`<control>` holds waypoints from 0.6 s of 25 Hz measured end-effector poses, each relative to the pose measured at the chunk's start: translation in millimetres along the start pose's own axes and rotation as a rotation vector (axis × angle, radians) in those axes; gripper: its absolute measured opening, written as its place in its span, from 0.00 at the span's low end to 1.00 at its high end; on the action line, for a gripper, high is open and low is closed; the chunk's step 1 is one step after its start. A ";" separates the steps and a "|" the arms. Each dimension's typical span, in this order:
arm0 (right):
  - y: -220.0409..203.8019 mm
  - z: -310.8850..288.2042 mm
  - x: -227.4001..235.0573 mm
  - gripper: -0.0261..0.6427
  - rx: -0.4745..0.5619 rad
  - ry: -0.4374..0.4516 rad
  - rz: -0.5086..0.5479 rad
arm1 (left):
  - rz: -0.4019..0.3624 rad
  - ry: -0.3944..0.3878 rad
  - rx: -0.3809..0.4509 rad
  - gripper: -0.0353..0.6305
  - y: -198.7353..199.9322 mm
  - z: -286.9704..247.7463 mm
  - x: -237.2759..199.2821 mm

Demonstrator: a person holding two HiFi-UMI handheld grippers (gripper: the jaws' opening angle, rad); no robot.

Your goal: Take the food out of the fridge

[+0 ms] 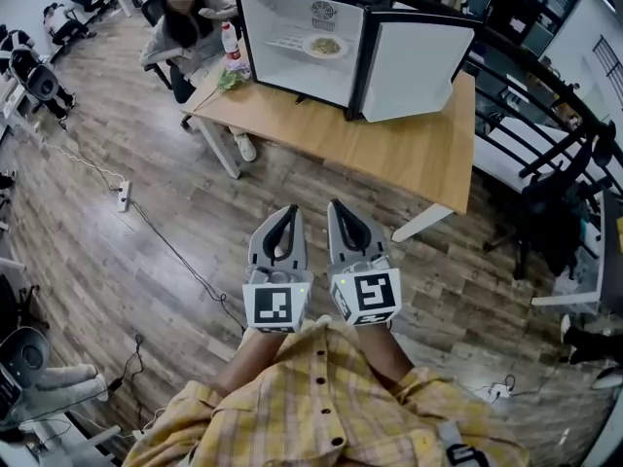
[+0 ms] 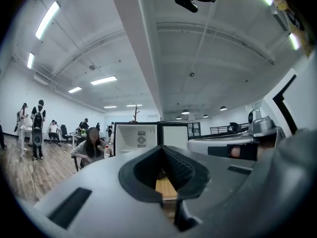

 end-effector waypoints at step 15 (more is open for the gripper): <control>11.5 -131.0 22.2 0.05 -0.003 -0.056 0.015 | 0.021 -0.037 -0.003 0.06 -29.9 -111.2 -82.4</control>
Point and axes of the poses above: the fingertips, and each gripper's own axes: z backward along the fingers, x to its right, y out of its top, the point moved 4 cm from there along z, backward along the fingers, and after that the axes turned 13 degrees about -z, right-handed, at the moved point
